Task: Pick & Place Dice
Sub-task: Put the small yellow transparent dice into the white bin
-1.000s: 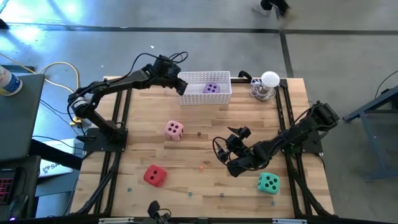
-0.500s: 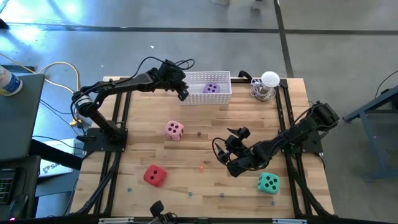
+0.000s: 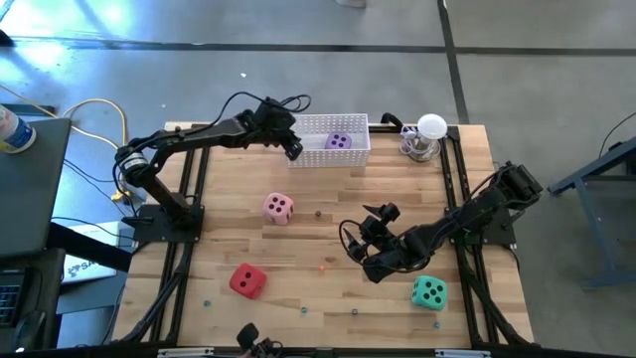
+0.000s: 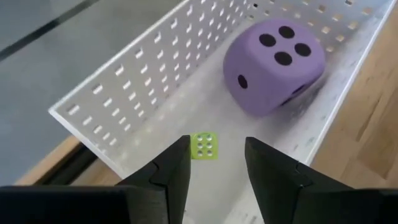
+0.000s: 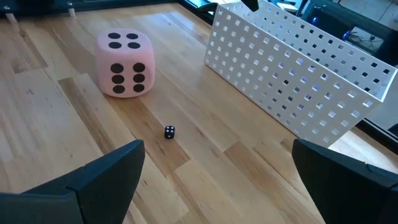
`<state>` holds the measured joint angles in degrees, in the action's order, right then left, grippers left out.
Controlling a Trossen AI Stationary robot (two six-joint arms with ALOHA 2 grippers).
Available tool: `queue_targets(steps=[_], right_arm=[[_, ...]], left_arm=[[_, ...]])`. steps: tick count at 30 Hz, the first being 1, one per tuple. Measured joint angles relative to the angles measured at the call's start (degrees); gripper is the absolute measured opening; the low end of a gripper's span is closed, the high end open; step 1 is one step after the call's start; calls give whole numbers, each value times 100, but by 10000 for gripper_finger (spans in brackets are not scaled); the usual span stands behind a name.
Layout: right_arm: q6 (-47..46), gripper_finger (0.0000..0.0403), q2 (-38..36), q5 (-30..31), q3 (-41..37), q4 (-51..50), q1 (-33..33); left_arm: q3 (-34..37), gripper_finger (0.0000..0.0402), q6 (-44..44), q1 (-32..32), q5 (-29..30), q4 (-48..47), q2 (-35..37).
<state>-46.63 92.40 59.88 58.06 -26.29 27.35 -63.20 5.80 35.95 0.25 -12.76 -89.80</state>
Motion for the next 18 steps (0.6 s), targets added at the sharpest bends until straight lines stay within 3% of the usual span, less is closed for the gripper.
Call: queue_targets(steps=[6,12,15,18], right_arm=[[-1,400,0,-7,0,1,0],[-2,400,0,-7,0,-1,0],[-2,400,0,-7,0,0,0],[-2,400,0,-7,0,1,0]], left_arm=[[4,148,-134,-12,151,-204,0],[4,148,-1206,-339,729,-228,2],[4,148,-1130,-539,1122,-222,2],[4,148,-887,-587,1159,-224,2]])
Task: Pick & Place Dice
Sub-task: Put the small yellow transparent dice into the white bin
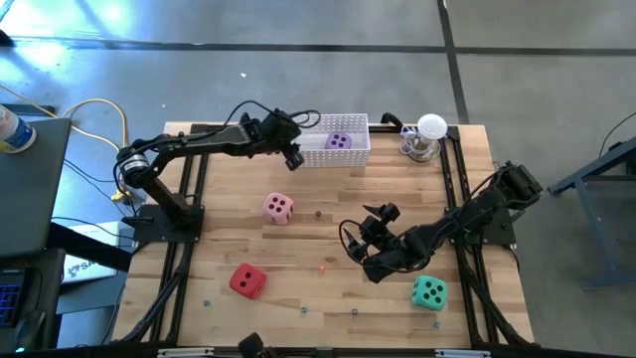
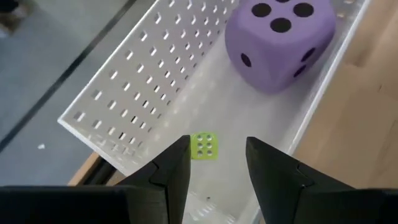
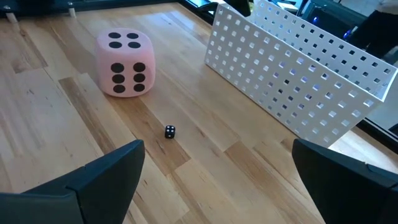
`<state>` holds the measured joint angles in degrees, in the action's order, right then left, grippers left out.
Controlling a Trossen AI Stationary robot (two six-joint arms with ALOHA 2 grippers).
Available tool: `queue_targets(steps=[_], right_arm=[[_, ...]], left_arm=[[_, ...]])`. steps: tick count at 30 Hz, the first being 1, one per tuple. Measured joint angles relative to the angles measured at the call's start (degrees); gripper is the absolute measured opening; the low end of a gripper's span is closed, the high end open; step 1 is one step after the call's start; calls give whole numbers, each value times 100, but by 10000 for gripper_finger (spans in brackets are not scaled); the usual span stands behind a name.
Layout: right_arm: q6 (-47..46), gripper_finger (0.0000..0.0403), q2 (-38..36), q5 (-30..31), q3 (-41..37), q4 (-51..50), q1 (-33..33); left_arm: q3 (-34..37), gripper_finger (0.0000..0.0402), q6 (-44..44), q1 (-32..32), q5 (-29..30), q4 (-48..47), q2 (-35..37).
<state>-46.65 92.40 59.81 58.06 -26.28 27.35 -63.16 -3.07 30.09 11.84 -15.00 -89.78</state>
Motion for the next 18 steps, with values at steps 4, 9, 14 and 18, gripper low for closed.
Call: queue_targets(steps=[4,9,14,18], right_arm=[[0,400,0,-2,0,0,0],[0,400,0,-1,0,0,0],[0,400,0,0,0,0,0],[0,400,0,0,0,0,0]], left_arm=[[0,148,224,0,-217,2,0],[0,148,450,54,-217,46,21],[2,148,994,139,-199,237,39],[2,148,953,173,-182,247,44]])
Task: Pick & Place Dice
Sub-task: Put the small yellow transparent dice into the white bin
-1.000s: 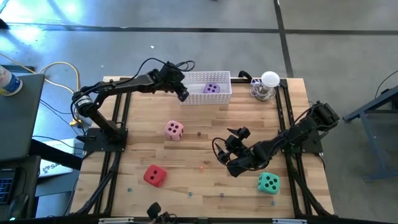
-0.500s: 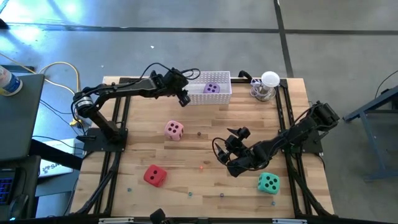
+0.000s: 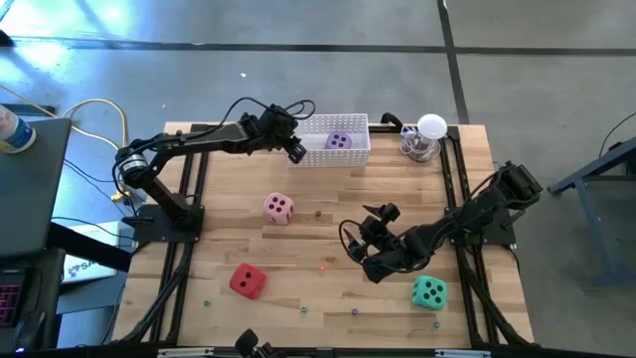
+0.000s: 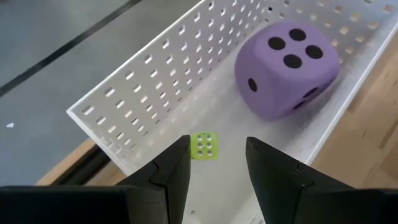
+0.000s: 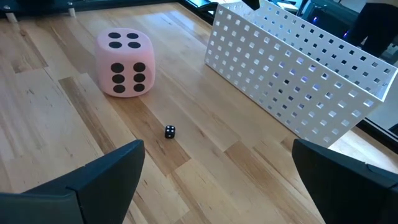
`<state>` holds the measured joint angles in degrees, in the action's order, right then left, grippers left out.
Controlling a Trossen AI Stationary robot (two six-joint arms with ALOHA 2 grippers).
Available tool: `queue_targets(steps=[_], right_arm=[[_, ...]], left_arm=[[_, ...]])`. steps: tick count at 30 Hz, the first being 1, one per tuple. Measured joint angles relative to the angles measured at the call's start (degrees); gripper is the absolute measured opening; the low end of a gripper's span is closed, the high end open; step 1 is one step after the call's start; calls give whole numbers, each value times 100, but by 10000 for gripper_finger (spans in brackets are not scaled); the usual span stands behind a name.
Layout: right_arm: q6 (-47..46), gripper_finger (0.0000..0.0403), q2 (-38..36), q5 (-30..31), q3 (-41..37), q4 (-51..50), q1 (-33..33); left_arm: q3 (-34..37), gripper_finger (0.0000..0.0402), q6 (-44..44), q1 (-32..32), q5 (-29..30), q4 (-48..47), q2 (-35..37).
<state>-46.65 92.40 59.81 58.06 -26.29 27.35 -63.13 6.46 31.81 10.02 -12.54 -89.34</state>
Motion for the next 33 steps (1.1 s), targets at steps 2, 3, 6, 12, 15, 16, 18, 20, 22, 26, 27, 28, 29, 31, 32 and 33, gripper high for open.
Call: queue_targets(steps=[2,3,6,12,15,16,18,20,22,26,27,28,29,31,32,33], right_arm=[[0,400,0,-2,0,0,0],[0,400,0,-2,0,-2,0],[0,400,0,-2,0,-1,0],[0,400,0,-24,0,0,0],[-2,400,0,-26,0,-2,0],[0,400,0,-24,0,-2,2],[0,400,0,-24,0,-2,2],[-2,400,0,-24,0,0,0],[-2,400,0,-24,0,-2,2],[-2,400,0,-24,0,0,2],[-2,400,0,-24,0,-2,2],[-2,400,0,-24,0,0,2],[-2,400,0,-24,0,0,1],[-2,400,0,-24,0,-1,2],[-2,400,0,-24,0,0,1],[-2,400,0,-24,0,-2,2]], left_arm=[[0,148,-54,2,9,-48,0],[0,148,-62,2,13,-54,0],[0,148,-315,0,17,-52,0],[0,148,-384,0,-162,-56,0],[0,148,-687,3,-620,-35,0],[0,148,-831,1,-762,-34,0],[0,148,-924,-15,-831,-31,0],[0,148,-881,-22,-830,-11,0],[0,148,-976,-1,-826,11,0],[0,148,-968,1,-824,79,0],[0,149,-954,0,-825,101,0],[0,152,-952,0,-826,105,0],[0,156,-967,-2,-825,103,0],[0,171,-962,0,-826,119,0],[0,180,-962,0,-826,129,0],[0,191,-958,0,-824,125,0]])
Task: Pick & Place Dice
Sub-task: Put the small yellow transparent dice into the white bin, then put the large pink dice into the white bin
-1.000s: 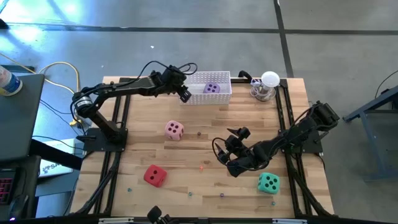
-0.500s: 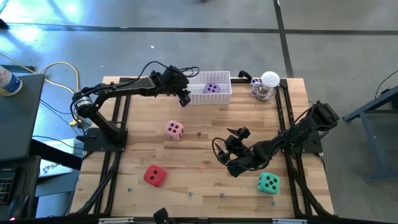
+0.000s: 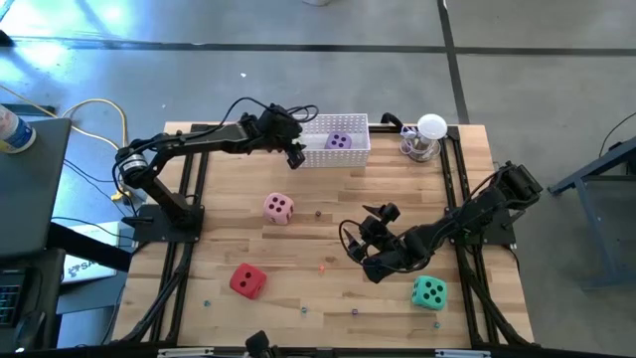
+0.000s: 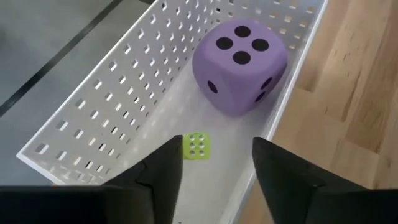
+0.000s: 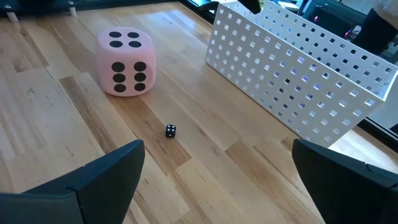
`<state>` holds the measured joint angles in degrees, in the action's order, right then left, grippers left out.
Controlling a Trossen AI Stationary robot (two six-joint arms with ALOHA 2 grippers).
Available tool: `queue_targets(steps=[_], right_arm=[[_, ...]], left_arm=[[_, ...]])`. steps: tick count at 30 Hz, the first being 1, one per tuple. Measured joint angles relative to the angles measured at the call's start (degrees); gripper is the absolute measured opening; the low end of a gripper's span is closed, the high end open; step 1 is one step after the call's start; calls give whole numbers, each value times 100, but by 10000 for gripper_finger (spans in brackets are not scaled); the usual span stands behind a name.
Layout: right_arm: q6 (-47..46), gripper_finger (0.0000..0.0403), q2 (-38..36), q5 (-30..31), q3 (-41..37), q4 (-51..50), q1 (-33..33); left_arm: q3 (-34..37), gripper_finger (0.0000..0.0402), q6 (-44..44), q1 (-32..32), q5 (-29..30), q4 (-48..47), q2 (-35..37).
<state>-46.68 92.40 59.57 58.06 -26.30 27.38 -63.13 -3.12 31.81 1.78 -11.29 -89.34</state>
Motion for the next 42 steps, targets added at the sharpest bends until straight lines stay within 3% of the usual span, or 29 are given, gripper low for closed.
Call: queue_targets(steps=[7,12,15,29,38,42], right_arm=[[0,400,0,0,0,0,-1],[0,400,0,0,0,0,-2],[0,400,0,0,0,2,0],[0,400,0,0,0,0,-2],[0,400,0,-1,0,0,0],[0,400,0,0,0,0,-1]], left_arm=[[0,281,218,0,-2,-3,0],[0,314,597,35,109,-3,0],[0,317,650,109,325,-5,0],[0,317,918,166,257,-71,0],[0,316,907,265,-236,-70,0],[0,296,735,265,-553,-74,0]])
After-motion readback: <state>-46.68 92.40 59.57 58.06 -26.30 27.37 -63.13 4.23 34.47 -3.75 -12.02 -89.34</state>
